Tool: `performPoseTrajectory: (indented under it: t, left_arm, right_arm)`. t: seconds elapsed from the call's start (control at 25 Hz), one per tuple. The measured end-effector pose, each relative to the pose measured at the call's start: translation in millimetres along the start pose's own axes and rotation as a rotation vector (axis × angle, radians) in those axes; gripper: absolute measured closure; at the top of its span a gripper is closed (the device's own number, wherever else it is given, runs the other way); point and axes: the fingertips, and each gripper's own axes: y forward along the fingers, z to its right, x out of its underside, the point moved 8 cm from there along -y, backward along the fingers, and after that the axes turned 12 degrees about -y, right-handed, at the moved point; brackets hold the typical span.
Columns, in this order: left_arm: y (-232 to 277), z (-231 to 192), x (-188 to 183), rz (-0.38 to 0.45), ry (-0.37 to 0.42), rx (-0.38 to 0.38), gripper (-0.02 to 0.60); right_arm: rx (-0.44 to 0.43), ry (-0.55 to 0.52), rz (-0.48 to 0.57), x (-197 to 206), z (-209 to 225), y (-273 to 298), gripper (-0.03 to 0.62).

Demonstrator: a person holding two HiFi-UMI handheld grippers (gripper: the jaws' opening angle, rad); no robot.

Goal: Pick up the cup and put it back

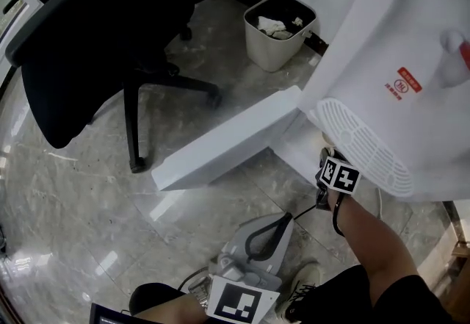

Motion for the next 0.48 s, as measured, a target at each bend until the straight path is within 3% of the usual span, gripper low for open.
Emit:
performPoseTrajectory:
  t: [0.12, 0.48]
  left_arm:
    - [7.2, -5.1, 0.9, 0.003, 0.02, 0.022, 0.578]
    - [13.8, -6.9, 0.9, 0.014, 0.008, 0.048, 0.578]
  right_arm:
    - [0.003, -0.02, -0.017, -1.4, 0.4, 4.8, 0.531]
    - [-0.026, -0.045, 0.026, -11.6, 2.5, -3.0, 0.54]
